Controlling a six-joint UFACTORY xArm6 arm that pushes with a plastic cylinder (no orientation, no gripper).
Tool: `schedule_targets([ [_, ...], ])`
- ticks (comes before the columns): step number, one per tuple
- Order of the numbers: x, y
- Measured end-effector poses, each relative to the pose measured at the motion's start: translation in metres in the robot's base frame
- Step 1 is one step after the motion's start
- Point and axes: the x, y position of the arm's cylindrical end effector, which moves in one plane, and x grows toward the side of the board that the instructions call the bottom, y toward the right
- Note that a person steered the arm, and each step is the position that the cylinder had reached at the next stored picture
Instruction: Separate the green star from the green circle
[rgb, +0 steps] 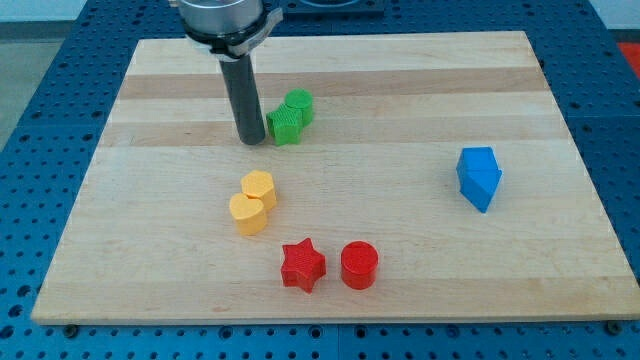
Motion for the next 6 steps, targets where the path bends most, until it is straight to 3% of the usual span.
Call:
schedule_targets([
  [6, -0.025, 0.170],
])
